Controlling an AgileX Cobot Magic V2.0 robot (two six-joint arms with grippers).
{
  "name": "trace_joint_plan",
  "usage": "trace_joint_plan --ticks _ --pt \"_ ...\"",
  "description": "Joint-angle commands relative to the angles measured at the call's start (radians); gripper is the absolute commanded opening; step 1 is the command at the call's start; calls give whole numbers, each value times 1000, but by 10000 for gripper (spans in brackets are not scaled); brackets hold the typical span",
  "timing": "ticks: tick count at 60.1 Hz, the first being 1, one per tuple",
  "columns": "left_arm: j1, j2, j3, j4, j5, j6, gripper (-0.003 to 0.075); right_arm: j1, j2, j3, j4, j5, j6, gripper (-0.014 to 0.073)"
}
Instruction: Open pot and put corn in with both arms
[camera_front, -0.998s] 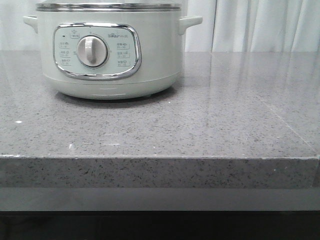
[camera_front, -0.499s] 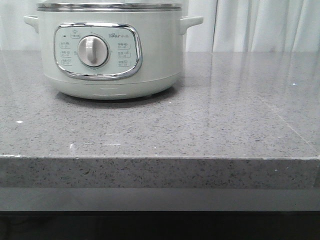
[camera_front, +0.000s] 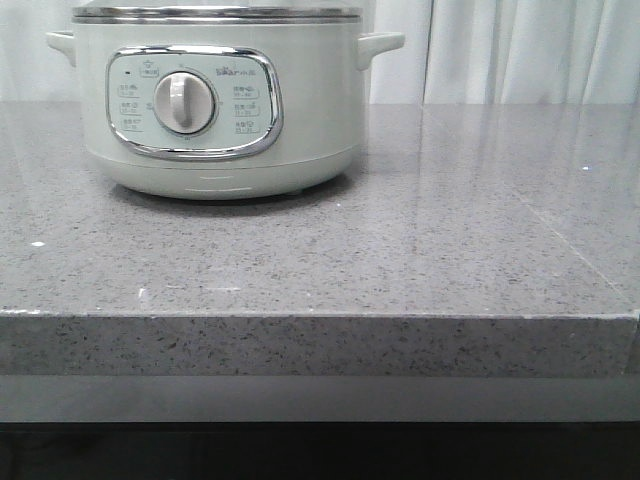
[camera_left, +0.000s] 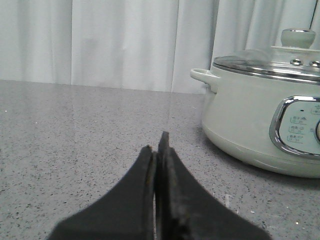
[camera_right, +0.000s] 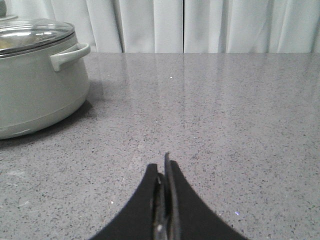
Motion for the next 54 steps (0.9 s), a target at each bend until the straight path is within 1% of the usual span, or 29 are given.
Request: trace_joint_plan --ticks 1,4,11,15,20,23,35,43,54 --pt "3 -20 3 -11 -73 -6 -20 -8 -36 1 -5 -116 7 -66" --pt "3 -20 3 -11 -73 -6 -20 -9 -66 27 -46 -149 43 -66" --pt "3 -20 3 -11 -73 -6 -20 -18 -136 113 -180 -243 216 -66" --pt "3 -20 3 -11 -73 -6 -20 -19 -174 165 -225 -301 288 -66" --pt "3 -20 3 -11 -73 -6 -20 -23 -173 236 -232 -386 294 -66" --pt "3 -20 3 -11 -73 -6 -20 -29 -173 230 -232 -338 288 -66" --pt "3 -20 3 -11 -73 -6 -20 -50 -173 231 -244 -269 288 -66" --pt "3 -20 3 -11 -73 -6 -20 -50 -173 231 -302 -256 288 -66" --pt "3 -20 3 -11 -73 -6 -20 -50 -173 231 -306 -258 288 -66"
